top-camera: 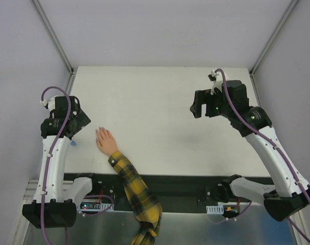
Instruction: Paint the nails
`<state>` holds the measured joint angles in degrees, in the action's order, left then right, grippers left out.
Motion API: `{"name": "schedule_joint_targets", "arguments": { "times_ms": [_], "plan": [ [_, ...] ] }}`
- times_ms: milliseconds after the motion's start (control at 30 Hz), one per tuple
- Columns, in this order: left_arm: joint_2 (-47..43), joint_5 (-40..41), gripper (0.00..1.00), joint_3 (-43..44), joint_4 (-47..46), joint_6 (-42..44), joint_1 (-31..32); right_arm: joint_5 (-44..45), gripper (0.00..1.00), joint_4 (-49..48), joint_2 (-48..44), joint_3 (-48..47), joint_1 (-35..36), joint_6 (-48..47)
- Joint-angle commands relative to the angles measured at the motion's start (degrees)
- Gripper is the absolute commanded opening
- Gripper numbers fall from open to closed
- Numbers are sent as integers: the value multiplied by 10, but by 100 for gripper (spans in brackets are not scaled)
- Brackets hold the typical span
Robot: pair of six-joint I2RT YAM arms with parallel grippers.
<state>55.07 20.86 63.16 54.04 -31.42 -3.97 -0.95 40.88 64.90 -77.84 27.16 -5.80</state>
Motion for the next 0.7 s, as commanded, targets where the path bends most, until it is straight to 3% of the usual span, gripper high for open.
{"name": "schedule_joint_targets", "arguments": {
  "times_ms": [0,233,400,667],
  "plan": [
    [-4,22,99,0,-5,-6,-3,18,96,-66,-55,25,2,12],
    [41,35,99,1,-2,-25,-12,-43,96,-56,-44,-7,2,12],
    [86,19,99,-7,-3,-58,-84,-56,96,-78,-58,14,1,22],
    [120,39,95,-16,-10,-114,-107,-92,96,-55,-34,-2,1,25]
  ]
}}
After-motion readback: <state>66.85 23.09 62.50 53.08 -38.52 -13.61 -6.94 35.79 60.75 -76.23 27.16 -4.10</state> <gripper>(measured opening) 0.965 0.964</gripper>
